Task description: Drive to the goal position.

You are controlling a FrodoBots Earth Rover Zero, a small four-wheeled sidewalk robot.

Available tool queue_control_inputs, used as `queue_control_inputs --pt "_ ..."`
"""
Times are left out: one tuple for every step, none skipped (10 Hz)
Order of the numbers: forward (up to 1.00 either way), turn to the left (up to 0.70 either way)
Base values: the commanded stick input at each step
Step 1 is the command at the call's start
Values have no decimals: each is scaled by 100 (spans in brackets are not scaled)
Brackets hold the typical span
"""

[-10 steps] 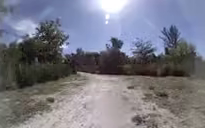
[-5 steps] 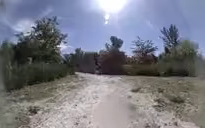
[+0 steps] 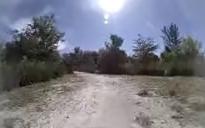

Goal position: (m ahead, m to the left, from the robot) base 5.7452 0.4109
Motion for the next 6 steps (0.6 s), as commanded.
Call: queue_control_inputs --pt "85 0" --pt "85 0" --pt "85 0" --pt "85 0" --pt "85 0" --pt "85 0"
